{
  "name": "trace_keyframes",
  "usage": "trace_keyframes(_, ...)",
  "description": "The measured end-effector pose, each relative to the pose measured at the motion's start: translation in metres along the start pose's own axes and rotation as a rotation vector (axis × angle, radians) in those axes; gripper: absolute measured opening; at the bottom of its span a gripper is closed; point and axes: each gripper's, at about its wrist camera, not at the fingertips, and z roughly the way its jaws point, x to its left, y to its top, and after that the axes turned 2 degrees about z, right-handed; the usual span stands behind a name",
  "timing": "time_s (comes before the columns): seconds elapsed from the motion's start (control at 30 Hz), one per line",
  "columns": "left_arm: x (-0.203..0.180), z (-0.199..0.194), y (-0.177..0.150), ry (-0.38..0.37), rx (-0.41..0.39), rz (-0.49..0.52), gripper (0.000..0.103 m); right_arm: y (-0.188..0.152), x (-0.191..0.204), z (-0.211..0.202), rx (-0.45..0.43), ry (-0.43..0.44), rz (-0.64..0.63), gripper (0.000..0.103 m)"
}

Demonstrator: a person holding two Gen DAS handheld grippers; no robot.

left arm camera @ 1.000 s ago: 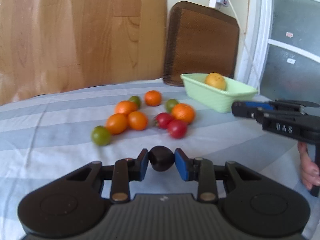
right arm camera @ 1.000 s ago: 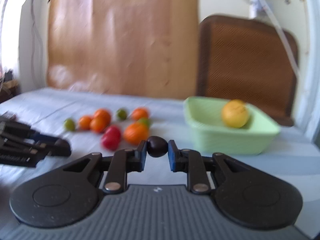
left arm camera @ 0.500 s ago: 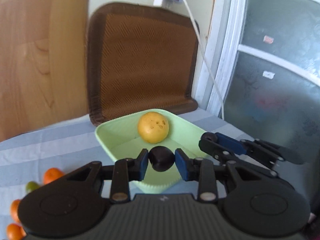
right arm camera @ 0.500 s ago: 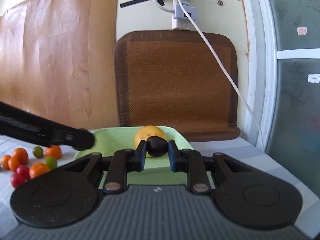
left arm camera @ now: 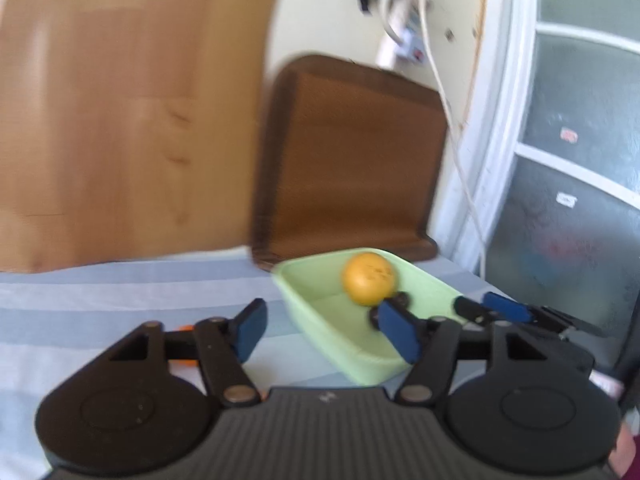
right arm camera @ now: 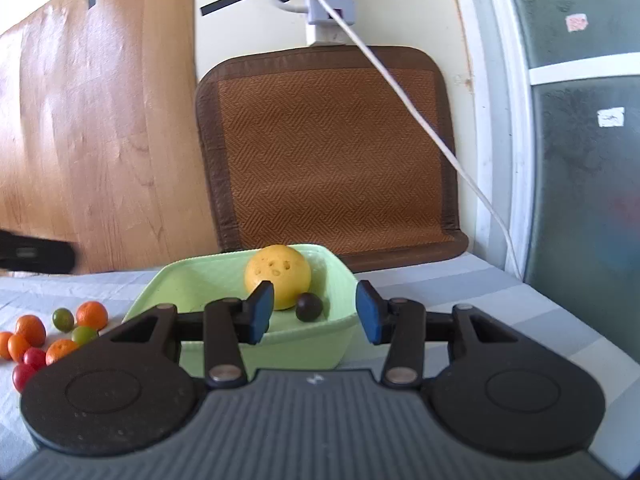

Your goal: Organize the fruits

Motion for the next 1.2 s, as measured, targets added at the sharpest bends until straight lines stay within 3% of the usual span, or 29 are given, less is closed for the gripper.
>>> trace_keyframes(0.13, 0.029, -0.051, -0.035, 0.143, -0.034, 0.02, 0.078, 0.0, -0.003, -0.001, 0.003, -0.022, 0.034, 0.048)
trace_keyframes(0.2, 0.037, -0.067, -0.055, 0.178, -0.021, 0.027, 0.078, 0.0, -0.008, 0.001, 0.02, -0.026, 0.068, 0.048)
trace_keyframes(0.4, 0.043, -0.075, -0.09, 0.182, 0.04, 0.027, 0.075, 0.0, -0.023, 0.003, 0.063, -0.047, 0.206, 0.048)
trace_keyframes(0.47, 0.042, -0.078, -0.089, 0.182, 0.013, 0.035, 0.077, -0.003, -0.026, -0.001, 0.073, -0.048, 0.246, 0.048)
trace_keyframes(0.73, 0.022, -0.085, -0.097, 0.181, -0.04, 0.137, 0.078, -0.009, -0.017, -0.014, 0.053, -0.083, 0.215, 0.048)
trace_keyframes(1.2, 0.027, -0.085, -0.096, 0.173, -0.037, 0.105, 0.078, -0.008, -0.016, -0.01, 0.071, -0.082, 0.204, 0.048)
